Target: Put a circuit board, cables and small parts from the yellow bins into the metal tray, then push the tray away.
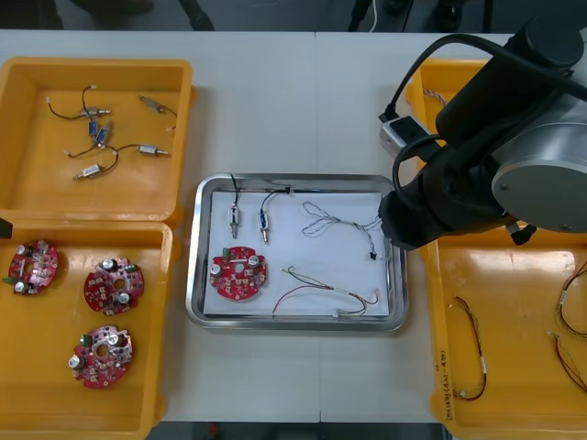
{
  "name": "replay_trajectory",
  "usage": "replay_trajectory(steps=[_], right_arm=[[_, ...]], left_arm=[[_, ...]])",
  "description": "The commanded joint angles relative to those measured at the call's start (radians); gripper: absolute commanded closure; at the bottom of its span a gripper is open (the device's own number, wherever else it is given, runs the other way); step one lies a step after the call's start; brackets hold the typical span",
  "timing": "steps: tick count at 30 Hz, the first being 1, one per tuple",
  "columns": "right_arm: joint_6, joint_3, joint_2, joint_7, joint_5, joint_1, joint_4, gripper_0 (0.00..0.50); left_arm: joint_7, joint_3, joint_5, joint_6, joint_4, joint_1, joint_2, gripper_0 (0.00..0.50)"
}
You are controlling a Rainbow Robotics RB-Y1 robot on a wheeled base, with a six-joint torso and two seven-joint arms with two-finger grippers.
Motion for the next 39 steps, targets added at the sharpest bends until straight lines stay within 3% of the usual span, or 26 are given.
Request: replay_trajectory(steps=[1,9,14,26,32,39], right_arm=[[-0.011,0.099,0.038,0.074,0.012,-0.080,-0.023,0.000],[-0.029,0.238,0.143,0.111,0.040,-0.146,-0.007,0.000],[-0.084,0.316,0.178,0.184,0.067,-0.169,0.024,0.000],[-0.144,0.413,0.236,0.451,0.073,-0.183,0.168,0.000],[-0.164,0.487,0.259,0.534,0.125,-0.183,0.190,0.000],[-0.189,0.573,0.256,0.548,0.141,-0.181,0.191,0.000]], left_arm=[[-0.143,0.035,-0.011,0.007,-0.045,0.021,0.008,0.000],[-0.157,0.045,-0.018,0.007,-0.057,0.022,-0.021,0.000],[-0.164,0.047,-0.021,0.007,-0.057,0.022,-0.021,0.000],[-0.169,0.047,-0.024,0.007,-0.056,0.024,-0.022,0.000],[-0.169,0.047,-0.024,0.007,-0.056,0.024,-0.022,0.000],[-0.169,0.047,-0.024,0.007,-0.056,0.024,-0.022,0.000]])
